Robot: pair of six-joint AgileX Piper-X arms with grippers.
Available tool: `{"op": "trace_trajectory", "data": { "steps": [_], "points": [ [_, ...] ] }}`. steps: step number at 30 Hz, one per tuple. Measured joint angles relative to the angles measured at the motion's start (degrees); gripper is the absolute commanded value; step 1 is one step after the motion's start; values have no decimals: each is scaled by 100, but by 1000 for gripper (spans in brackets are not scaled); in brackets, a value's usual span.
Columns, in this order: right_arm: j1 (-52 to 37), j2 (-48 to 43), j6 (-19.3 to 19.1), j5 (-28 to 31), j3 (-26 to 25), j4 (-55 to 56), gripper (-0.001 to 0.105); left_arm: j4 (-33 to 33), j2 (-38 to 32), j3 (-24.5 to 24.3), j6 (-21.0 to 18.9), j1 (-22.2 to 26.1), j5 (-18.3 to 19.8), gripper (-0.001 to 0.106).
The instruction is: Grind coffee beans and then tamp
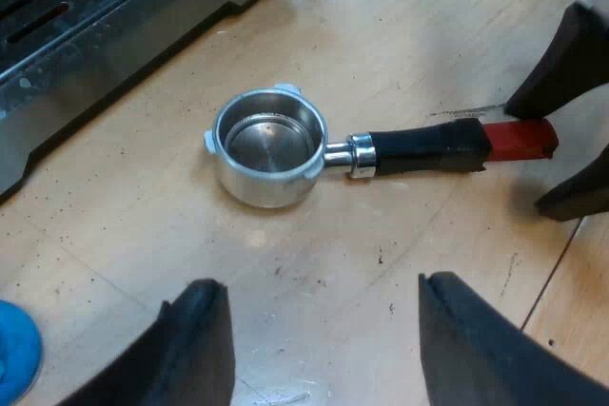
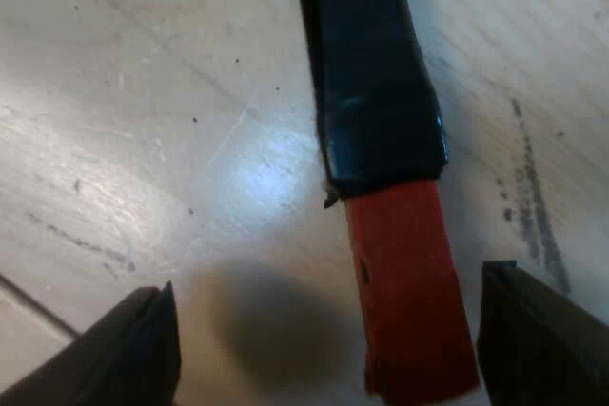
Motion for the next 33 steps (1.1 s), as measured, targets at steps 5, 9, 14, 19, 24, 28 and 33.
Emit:
{"op": "trace_trajectory", "data": {
  "steps": [5, 9, 14, 19, 24, 28, 33],
  "points": [
    [0, -322, -24, -9, -289, 662, 67, 0, 0, 0, 0, 0, 0, 48],
    [0, -643, -57, -9, -490, 907, 67, 0, 0, 0, 0, 0, 0, 48],
    [0, -1174, -142, 141, -918, 1006, 67, 0, 0, 0, 0, 0, 0, 48],
    [0, -1358, -356, 265, -1126, 1004, 67, 0, 0, 0, 0, 0, -438, 48],
    [0, -1546, -1122, 467, -1283, 243, 67, 0, 0, 0, 0, 0, -708, 48],
    [0, -1367, -1994, 467, -1283, -744, 67, 0, 0, -74, 0, 0, -918, 48],
    [0, -820, -2137, 457, -1283, -1375, 77, 0, 0, -350, 267, 0, -1817, 48]
  ]
}}
